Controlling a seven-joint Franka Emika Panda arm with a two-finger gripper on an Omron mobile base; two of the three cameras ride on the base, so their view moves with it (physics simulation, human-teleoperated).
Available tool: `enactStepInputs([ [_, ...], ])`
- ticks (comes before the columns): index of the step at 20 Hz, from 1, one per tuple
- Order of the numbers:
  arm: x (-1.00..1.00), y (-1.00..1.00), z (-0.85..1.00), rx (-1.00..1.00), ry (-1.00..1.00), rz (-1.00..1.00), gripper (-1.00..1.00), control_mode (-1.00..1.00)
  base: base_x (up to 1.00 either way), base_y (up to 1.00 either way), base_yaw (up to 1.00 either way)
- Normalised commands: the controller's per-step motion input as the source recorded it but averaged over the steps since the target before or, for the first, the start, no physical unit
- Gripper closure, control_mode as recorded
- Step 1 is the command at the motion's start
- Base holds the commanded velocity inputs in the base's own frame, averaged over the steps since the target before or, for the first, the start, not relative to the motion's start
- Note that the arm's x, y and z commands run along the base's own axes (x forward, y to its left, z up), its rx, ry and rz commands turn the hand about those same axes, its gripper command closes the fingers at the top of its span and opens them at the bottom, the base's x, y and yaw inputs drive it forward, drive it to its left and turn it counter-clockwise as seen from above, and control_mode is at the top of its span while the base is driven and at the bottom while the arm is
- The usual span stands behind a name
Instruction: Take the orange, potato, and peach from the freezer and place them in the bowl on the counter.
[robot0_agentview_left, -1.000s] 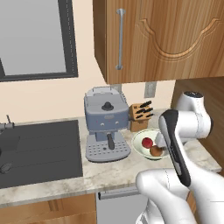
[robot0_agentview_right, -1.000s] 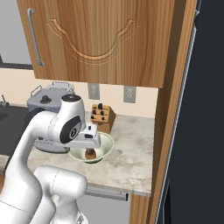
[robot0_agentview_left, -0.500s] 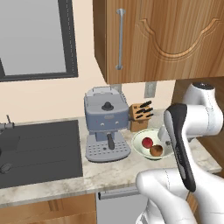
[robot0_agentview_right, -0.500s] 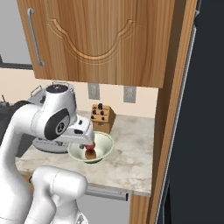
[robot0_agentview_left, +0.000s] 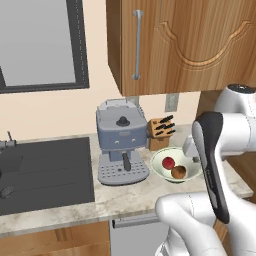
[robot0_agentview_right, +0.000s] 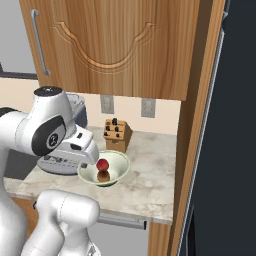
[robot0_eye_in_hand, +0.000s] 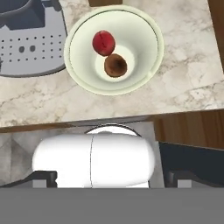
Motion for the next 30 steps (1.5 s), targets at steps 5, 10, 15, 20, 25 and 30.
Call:
enactStepInputs([
  [5,-0.20,0.00,0.03,0.00,-0.16,-0.07,-1.00,-1.00,0.00,0.00,0.00],
  [10,-0.11,0.01,0.06,0.00,-0.15,-0.06,-1.00,-1.00,0.00,0.00,0.00],
  [15,-0.10,0.00,0.10,0.00,-0.06,-0.05,-1.00,-1.00,0.00,0.00,0.00],
  [20,0.00,0.00,0.00,0.00,0.00,0.00,-1.00,1.00,-0.55,0.00,-0.03],
  [25,0.00,0.00,0.00,0.00,0.00,0.00,-1.00,1.00,-1.00,0.12,-0.03],
  [30,0.00,0.00,0.00,0.00,0.00,0.00,-1.00,1.00,-1.00,0.30,-0.01],
])
